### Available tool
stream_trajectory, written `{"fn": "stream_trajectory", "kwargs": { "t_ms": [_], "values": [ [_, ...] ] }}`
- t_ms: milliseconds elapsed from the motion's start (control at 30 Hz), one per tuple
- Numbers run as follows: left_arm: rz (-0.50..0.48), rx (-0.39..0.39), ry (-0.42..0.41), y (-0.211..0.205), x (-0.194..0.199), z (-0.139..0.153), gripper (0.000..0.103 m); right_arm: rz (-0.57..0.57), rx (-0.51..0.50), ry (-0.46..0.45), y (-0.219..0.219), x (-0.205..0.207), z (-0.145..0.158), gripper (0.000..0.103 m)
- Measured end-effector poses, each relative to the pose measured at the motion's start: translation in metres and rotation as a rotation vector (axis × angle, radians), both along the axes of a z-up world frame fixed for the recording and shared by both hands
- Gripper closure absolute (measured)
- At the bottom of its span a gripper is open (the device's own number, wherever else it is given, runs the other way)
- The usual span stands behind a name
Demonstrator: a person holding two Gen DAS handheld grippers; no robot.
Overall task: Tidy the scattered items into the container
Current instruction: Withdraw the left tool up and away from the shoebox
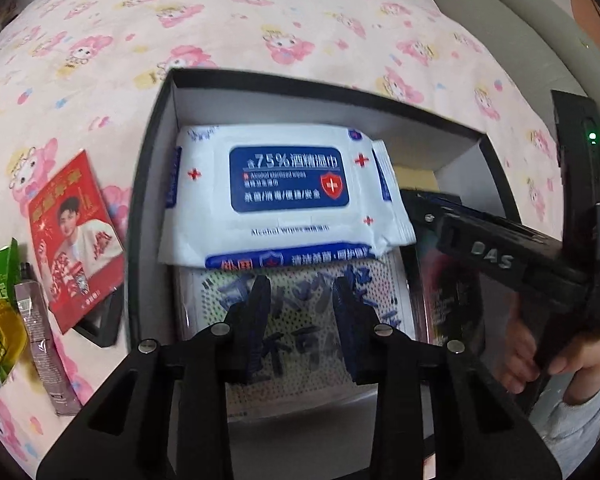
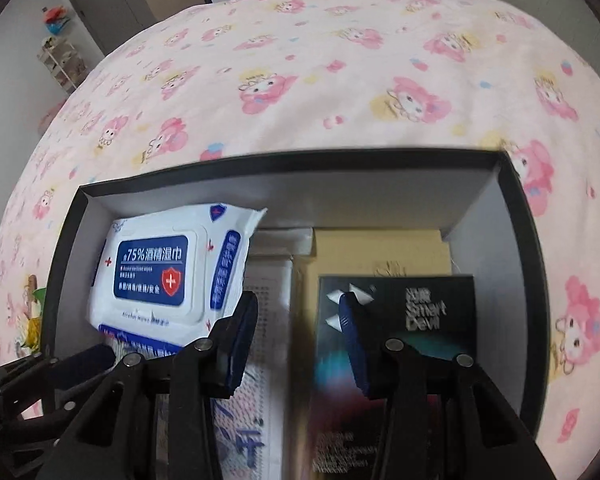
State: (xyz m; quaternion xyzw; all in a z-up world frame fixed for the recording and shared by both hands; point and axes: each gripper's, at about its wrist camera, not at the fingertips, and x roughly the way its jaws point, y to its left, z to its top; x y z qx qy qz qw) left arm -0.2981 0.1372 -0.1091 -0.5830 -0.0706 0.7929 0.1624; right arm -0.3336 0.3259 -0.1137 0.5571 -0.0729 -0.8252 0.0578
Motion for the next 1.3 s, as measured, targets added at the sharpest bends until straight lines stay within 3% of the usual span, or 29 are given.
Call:
{"fn": "stream_trajectory", "kwargs": {
  "t_ms": [233,333,433,767,900,1133,1167,1300],
  "values": [
    [0.002,0.013,-0.036,0.003,0.008,-0.008,0.070,0.071,-0.040,-0.077,-0.004,0.015,-0.014,0.063],
    [-0.001,0.016,-0.034,0.000,0.014,-0.005,0.070,0.101,-0.005,-0.090,-0.013,0.017,-0.014,0.063],
    [-0.001,0.024,-0.013,-0.003,0.020,0.002,0.070,0.098,-0.059,-0.108,-0.012,0.025,-0.011,0.063],
    [-0.004,0.011,0.146,-0.013,0.049,0.048,0.069,0.059,0.087,0.064,-0.031,0.079,0.038,0.062],
    [0.008,0.002,0.217,-0.017,0.067,0.071,0.055,0.056,0.111,0.121,-0.038,0.101,0.064,0.056],
    [0.007,-0.058,0.344,-0.017,0.106,0.112,0.049,0.001,0.167,0.250,-0.045,0.144,0.106,0.045],
    [0.008,-0.065,0.363,-0.018,0.113,0.118,0.045,-0.009,0.174,0.268,-0.045,0.151,0.112,0.041],
    [0.009,-0.103,0.462,-0.021,0.147,0.142,0.033,-0.044,0.177,0.332,-0.046,0.179,0.134,0.039]
  ]
}}
